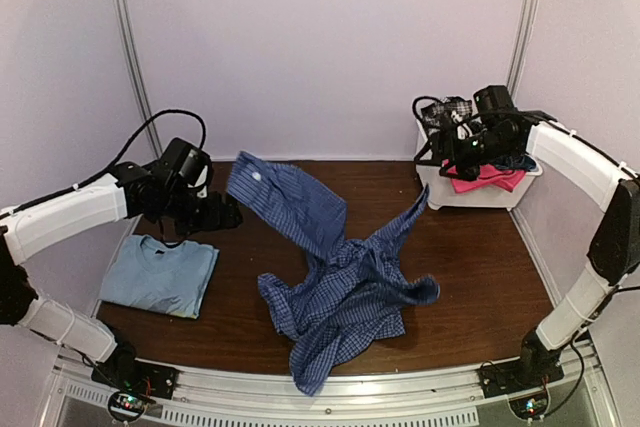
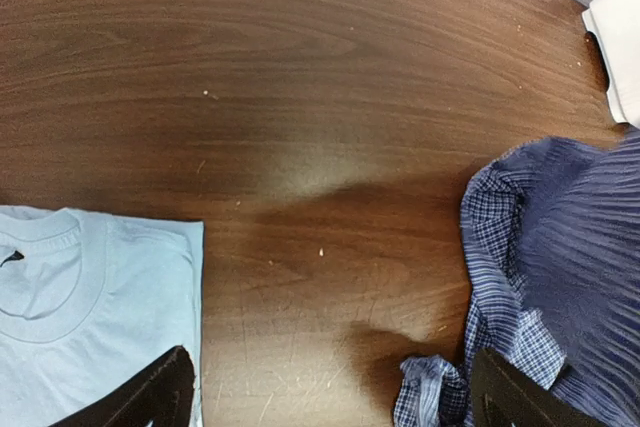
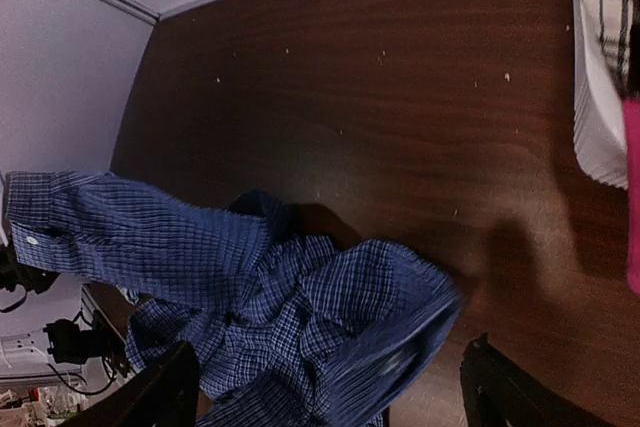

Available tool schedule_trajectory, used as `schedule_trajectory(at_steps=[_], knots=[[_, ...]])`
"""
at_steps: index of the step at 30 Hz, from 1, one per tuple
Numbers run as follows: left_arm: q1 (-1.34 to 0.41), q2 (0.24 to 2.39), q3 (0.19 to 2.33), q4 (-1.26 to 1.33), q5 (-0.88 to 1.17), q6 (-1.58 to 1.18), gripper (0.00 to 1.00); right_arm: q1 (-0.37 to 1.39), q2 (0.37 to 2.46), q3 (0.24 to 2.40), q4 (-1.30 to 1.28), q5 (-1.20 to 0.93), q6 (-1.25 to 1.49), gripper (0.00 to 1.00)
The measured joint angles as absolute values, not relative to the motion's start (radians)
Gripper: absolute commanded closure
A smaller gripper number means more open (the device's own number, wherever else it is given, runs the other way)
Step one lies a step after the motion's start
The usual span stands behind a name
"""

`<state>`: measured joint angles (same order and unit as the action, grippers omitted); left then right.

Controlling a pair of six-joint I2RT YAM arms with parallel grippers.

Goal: Fold and stack the mixed laundry pile
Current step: Place the crumpled shirt at the center of the board.

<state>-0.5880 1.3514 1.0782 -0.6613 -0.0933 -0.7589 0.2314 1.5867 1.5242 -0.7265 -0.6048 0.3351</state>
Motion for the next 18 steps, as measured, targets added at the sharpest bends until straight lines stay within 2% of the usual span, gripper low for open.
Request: schedule_trajectory(at_steps=[3,10,18], knots=[[-0.595,1.282,1.010,-0.665,-0.090,-0.760,0.02,0.289,1.548,1.399,-0.793,-0.590,0.278,0.16],[-0.676,1.271,0.931,-0.612,-0.017,-0.721,0.02,0.505,1.383,1.241,-0.817,-0.617,0.250,0.19],[-0.747,1.432,0.889,-0.508,0.161,-0.672,0.02,0.735,1.505,1.177,-0.784,-0.632,0.317,0.18]])
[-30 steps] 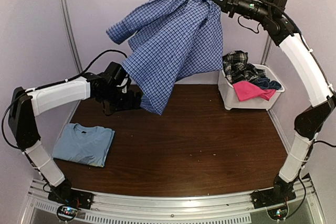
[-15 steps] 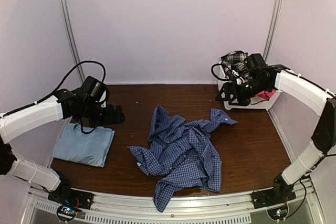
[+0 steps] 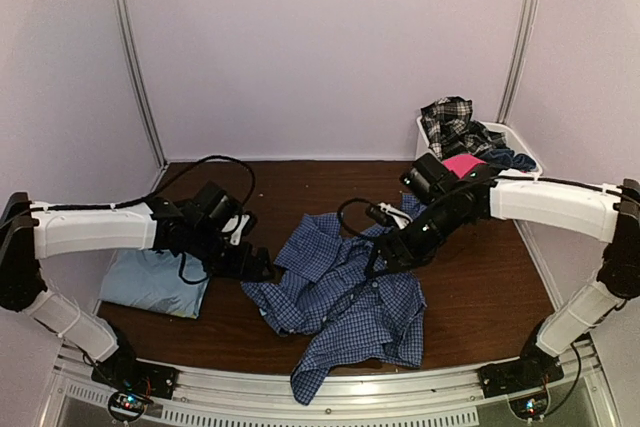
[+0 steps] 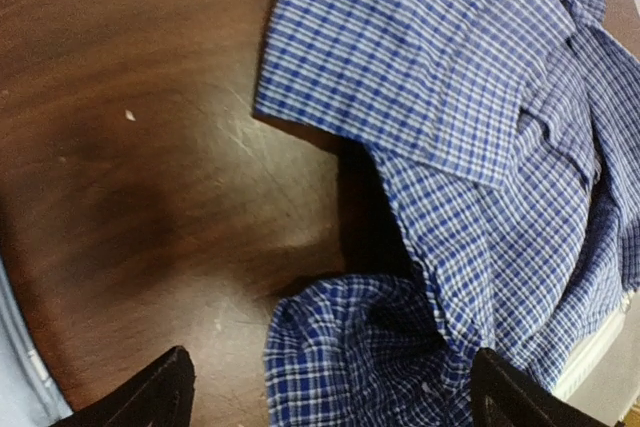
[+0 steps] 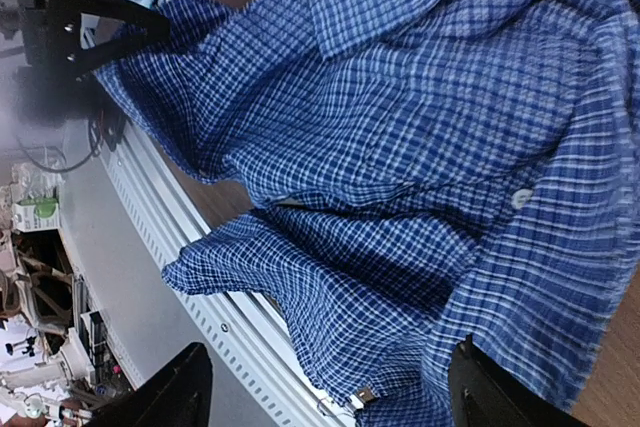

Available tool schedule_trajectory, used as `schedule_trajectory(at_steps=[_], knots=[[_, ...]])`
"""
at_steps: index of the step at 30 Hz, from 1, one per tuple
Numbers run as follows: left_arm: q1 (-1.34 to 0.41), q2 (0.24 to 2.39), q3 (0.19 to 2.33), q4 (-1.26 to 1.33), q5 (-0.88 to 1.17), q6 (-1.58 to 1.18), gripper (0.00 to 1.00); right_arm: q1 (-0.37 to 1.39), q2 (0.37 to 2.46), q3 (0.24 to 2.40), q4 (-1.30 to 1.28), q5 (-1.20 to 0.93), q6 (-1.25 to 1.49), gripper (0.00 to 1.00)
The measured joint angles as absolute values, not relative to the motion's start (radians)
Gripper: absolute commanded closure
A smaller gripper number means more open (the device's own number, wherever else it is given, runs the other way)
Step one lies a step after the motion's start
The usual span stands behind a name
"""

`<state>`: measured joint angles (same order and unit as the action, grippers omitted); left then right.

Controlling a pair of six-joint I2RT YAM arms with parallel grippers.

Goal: Fold and stack the mixed laundry pile
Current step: Place the crumpled shirt at the center of the board, then flatten out the crumpled shirt at the center of the board.

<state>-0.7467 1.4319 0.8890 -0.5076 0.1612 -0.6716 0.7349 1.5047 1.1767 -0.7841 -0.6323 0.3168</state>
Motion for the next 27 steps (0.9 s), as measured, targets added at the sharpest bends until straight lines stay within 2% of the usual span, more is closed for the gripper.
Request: schedule_trajectory(at_steps=[4,9,12,14,19,23,27], knots=[[-0.765,1.419,0.826,-0.477,0.254,-0.640,0.04,0.822,1.584,1.117,-0.746,-0.623,0.358,0.18],[-0.766,1.451,0.762,-0.453,0.357,-0.604,0.23,0.785,1.655,1.030,-0.762,-0.505,0.389,0.18],[-0.766,1.504,0.742,-0.422,0.426,-0.597,0.42,0.731,1.663,1.008,-0.785,-0.419,0.404,0.18],[-0.762,1.531,0.742,-0.399,0.473,-0.586,0.61,0.689,1.658,1.003,-0.794,-0.368,0.415,0.18],[-0.677,1.531,0.749,-0.350,0.542,-0.552,1.00,0.540,1.678,1.001,-0.790,-0.270,0.406,0.19],[-0.518,1.487,0.764,-0.333,0.535,-0.551,1.00,0.463,1.822,1.175,-0.840,-0.191,0.361,0.19],[-0.447,1.432,0.822,-0.350,0.473,-0.525,1.00,0.463,1.878,1.368,-0.872,-0.142,0.326,0.19]])
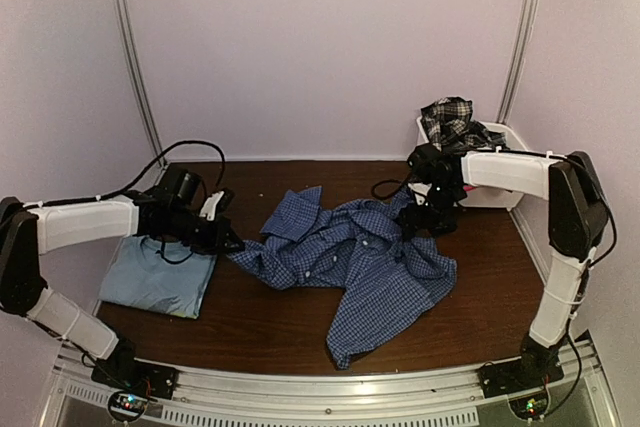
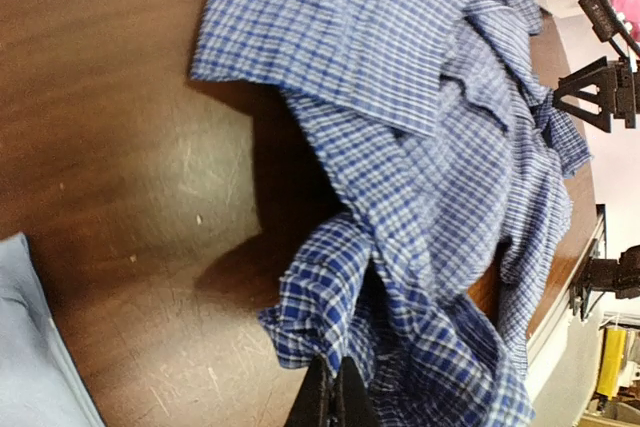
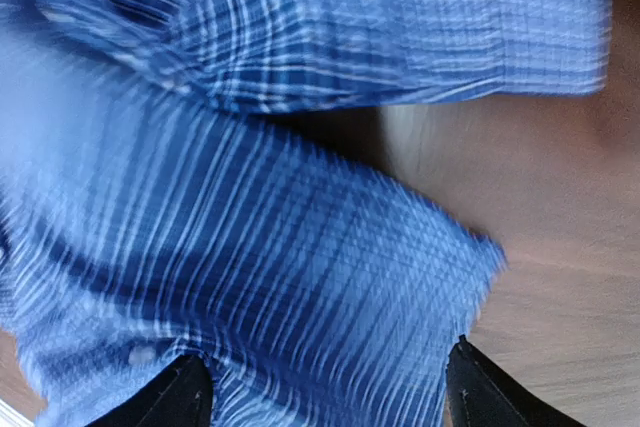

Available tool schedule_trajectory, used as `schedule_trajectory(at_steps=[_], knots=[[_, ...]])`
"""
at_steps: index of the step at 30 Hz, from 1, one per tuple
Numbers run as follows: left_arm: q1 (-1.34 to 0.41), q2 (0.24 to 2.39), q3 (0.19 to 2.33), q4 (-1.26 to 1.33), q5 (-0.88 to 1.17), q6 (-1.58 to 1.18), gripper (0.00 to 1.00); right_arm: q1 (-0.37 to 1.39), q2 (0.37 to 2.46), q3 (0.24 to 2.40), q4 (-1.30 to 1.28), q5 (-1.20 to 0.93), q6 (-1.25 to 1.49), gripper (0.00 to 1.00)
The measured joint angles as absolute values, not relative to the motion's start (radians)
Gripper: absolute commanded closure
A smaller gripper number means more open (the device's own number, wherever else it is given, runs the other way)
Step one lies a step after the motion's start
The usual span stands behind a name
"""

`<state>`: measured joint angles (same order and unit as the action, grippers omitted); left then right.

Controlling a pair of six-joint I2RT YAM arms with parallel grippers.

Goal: Fold and stack the mixed laundry pile
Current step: Flatten out the crumpled shirt at the center of the board.

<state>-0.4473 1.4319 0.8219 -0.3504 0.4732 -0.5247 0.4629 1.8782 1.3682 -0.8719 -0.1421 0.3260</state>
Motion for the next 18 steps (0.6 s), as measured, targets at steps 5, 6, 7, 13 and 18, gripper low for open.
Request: schedule_trajectory(at_steps=[5,6,7,13,18], knots=[[-0.449,1.367,0.842,-0.354,0.456,-0.479,1.00,0.538,1.765,1.472,-0.901,-0.139,0.311,0.19],[-0.449,1.369,0.841,-0.361,0.457,-0.472,1.00,0.568,1.742,1.473,-0.900,-0.152,0.318,0.19],[-0.449,1.374,0.839,-0.369,0.457,-0.467,1.00,0.614,1.718,1.473,-0.896,-0.176,0.326,0.19],[-0.449,1.385,0.826,-0.406,0.447,-0.442,1.00,0.884,1.777,1.492,-0.791,-0.352,0.396,0.19],[-0.449,1.420,0.855,-0.435,0.434,-0.435,1.00,0.978,1.979,1.536,-0.748,-0.415,0.404,0.18]])
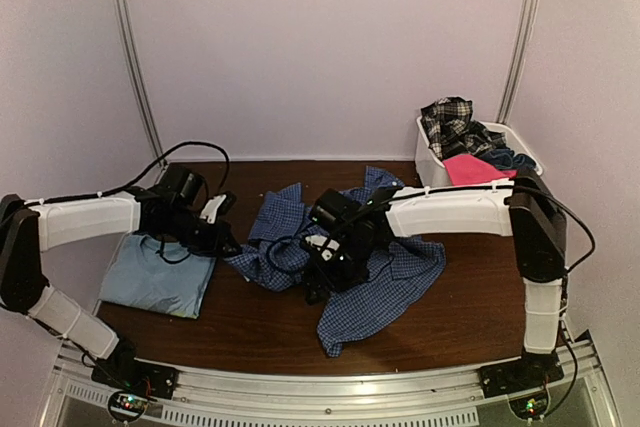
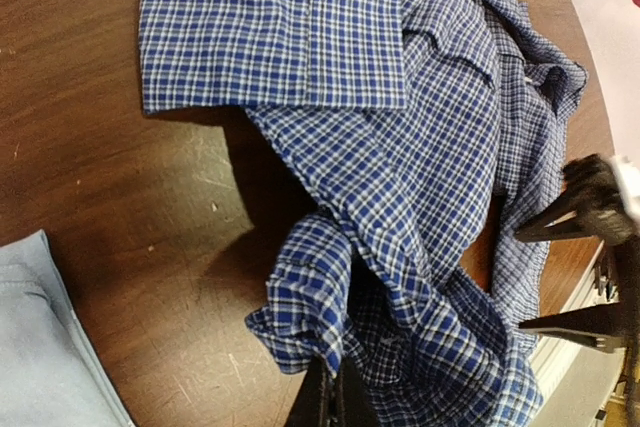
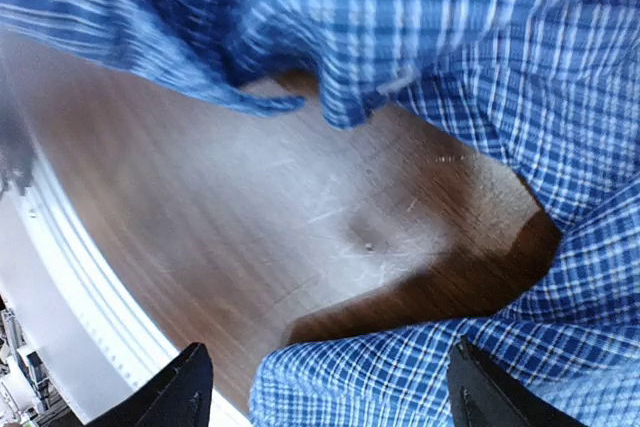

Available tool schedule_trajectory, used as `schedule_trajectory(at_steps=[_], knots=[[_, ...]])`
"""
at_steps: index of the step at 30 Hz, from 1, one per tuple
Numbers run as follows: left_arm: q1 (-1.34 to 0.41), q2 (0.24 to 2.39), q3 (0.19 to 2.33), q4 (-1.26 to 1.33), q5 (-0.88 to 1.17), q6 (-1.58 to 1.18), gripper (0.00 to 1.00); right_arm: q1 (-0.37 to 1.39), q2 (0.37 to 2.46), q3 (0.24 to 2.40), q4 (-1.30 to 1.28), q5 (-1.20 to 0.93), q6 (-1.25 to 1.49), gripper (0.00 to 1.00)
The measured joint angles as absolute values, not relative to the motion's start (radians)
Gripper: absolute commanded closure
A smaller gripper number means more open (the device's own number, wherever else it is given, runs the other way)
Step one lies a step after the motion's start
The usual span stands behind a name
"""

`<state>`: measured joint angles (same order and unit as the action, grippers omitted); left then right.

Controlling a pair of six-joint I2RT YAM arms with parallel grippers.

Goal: Fold and stack the mixed laundry pile
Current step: Flatten out the crumpled shirt at the center of the board.

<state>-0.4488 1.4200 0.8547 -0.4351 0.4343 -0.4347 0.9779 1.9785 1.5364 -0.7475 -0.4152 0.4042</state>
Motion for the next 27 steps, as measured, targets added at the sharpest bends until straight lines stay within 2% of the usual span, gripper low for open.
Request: schedule_trajectory(at_steps=[3,7,11,16,23,27], knots=[[-0.449,1.439,0.902,-0.461,0.424,-0.427,1.00,0.981,2.049,1.523,-0.765,-0.388,0.414,0.20],[-0.449,1.448,0.963,-0.480,0.405,-0.414,1.00,0.967,2.016,1.438,-0.791,-0.292,0.437,0.35],[-0.440,1.449,0.997,-0.493,0.385,-0.410,1.00,0.919,1.887,1.246,-0.806,-0.194,0.469,0.60],[-0.426,1.454,1.015,-0.504,0.379,-0.402,1.00,0.797,1.774,1.087,-0.844,-0.109,0.468,1.00],[-0.425,1.449,1.094,-0.561,0.456,-0.322,1.00,0.753,1.681,1.058,-0.886,-0.081,0.413,1.00],[-0.425,1.363,1.121,-0.602,0.537,-0.285,1.00,0.756,1.441,1.089,-0.948,-0.117,0.414,1.00]])
